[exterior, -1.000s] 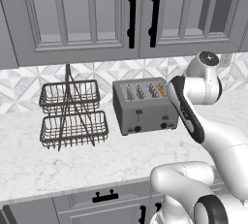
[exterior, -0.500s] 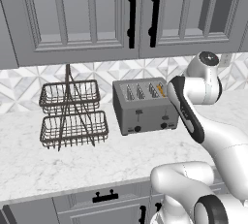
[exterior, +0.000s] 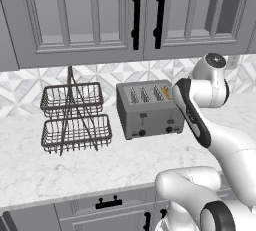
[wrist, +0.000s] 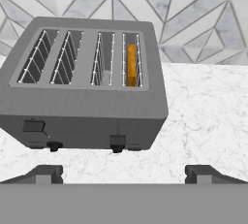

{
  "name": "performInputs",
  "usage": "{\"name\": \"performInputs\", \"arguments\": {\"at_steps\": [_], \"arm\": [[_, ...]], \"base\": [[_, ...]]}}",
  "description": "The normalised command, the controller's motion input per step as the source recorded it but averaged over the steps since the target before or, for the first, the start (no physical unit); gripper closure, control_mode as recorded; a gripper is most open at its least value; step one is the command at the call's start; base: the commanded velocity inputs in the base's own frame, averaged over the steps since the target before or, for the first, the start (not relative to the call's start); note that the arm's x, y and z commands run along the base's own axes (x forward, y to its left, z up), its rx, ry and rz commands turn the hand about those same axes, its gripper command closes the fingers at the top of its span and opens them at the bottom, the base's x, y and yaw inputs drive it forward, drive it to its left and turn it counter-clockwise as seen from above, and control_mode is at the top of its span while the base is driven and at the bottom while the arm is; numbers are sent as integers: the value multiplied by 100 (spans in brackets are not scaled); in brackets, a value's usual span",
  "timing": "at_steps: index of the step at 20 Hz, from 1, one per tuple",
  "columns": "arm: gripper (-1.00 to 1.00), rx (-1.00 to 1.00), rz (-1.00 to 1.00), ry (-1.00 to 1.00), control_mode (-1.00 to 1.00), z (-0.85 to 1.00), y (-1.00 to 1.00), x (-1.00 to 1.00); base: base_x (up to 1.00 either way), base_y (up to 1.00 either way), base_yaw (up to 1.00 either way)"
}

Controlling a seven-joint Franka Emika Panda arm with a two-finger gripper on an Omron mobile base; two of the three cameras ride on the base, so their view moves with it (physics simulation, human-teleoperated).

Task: Start the toaster. Once the lever pops up, take the bread to the plate on the dining counter.

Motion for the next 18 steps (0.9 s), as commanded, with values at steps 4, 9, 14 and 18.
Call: {"name": "performInputs", "arguments": {"at_steps": [4, 9, 14, 18], "arm": [[-100, 0, 0, 0, -100, 0, 0, 0], [-100, 0, 0, 0, -100, 0, 0, 0], [-100, 0, 0, 0, -100, 0, 0, 0], [-100, 0, 0, 0, -100, 0, 0, 0]], "base": [[0, 0, 0], [0, 0, 0], [0, 0, 0], [0, 0, 0]]}}
